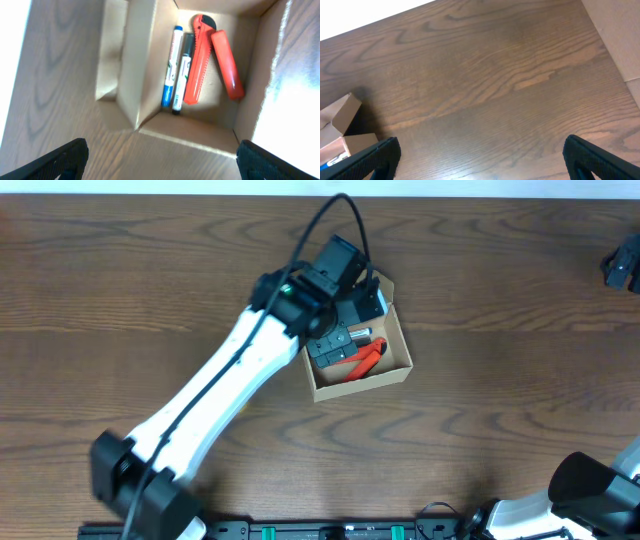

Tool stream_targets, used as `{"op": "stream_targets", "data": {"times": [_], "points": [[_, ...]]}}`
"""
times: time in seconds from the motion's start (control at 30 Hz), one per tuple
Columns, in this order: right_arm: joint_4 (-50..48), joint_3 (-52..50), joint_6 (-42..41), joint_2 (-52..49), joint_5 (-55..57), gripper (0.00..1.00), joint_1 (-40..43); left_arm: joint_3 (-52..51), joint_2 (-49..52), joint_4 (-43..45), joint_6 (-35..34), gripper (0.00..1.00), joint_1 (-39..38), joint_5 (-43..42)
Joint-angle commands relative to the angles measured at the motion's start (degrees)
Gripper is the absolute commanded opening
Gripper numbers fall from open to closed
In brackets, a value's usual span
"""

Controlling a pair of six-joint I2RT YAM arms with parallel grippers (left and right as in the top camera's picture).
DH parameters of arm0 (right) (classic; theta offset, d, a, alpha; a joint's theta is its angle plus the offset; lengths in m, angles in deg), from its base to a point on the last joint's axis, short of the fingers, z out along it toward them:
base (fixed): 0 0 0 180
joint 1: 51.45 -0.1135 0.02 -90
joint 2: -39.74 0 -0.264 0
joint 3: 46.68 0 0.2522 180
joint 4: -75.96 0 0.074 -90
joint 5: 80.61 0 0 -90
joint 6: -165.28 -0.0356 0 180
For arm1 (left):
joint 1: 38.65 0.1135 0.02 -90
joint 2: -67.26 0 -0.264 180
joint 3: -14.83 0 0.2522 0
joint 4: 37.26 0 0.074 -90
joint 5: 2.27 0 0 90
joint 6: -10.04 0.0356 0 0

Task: Pack container
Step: 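Carry the white marker over the box, lower it inside, and release, then move the left gripper to the yellow tape roll and grasp it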

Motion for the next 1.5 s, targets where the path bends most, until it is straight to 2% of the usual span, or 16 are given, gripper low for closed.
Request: {"op": "stream_targets", "data": {"times": [0.0,0.13,0.27,0.3,0.37,0.4,0.43,0.53,0.63,0.7,0.77,0.87,1.1,1.47], "points": [[0.0,-0.3,0.4,-0.1,-0.4,0.99,-0.1,0.5,-3.4,-2.0,-5.1,0.95,1.2,0.6],[0.0,-0.3,0.4,-0.1,-0.4,0.99,-0.1,0.5,-6.4,-3.3,-8.2,0.95,6.3,1.0],[0.0,-0.3,0.4,-0.1,-0.5,0.99,-0.1,0.6,-8.1,-4.8,-21.8,0.95,18.1,0.2],[0.0,-0.3,0.4,-0.1,-0.5,0.99,-0.1,0.6,-8.5,-6.1,-23.5,1.00,21.7,-2.0],[0.0,-0.3,0.4,-0.1,-0.5,0.99,-0.1,0.6,-8.8,-8.5,-24.4,0.84,29.6,-7.8],[0.0,-0.3,0.4,-0.1,-0.5,0.99,-0.1,0.6,-8.8,-9.6,-25.9,0.82,33.0,-9.4],[0.0,-0.3,0.4,-0.1,-0.5,0.99,-0.1,0.5,-8.7,-10.6,-27.4,0.86,35.8,-10.1],[0.0,-0.3,0.4,-0.1,-0.5,0.99,-0.1,-0.8,-8.6,-14.1,-26.8,0.76,40.2,-9.3],[-0.1,-0.3,0.4,-0.1,-0.5,0.99,-0.1,-4.8,-8.6,-14.8,-26.9,0.72,40.5,-5.5],[-0.1,-0.3,0.4,-0.1,-0.5,0.99,-0.1,-10.0,-8.6,-13.0,-28.3,0.73,40.3,-5.7],[0.0,-0.3,0.4,-0.1,-0.5,0.99,-0.1,-15.9,-8.6,-9.9,-29.4,0.82,40.1,-6.9],[0.0,-0.3,0.4,-0.1,-0.5,0.99,-0.1,-24.4,-8.7,-4.5,-30.4,0.80,39.5,-11.8],[0.0,-0.3,0.4,-0.1,-0.7,0.99,-0.1,-40.7,-8.7,7.9,-34.4,0.80,37.0,-12.9],[0.0,-0.3,0.4,-0.1,-2.0,0.99,-0.1,-45.5,-8.7,12.2,-35.3,0.80,36.3,-11.0]]}}
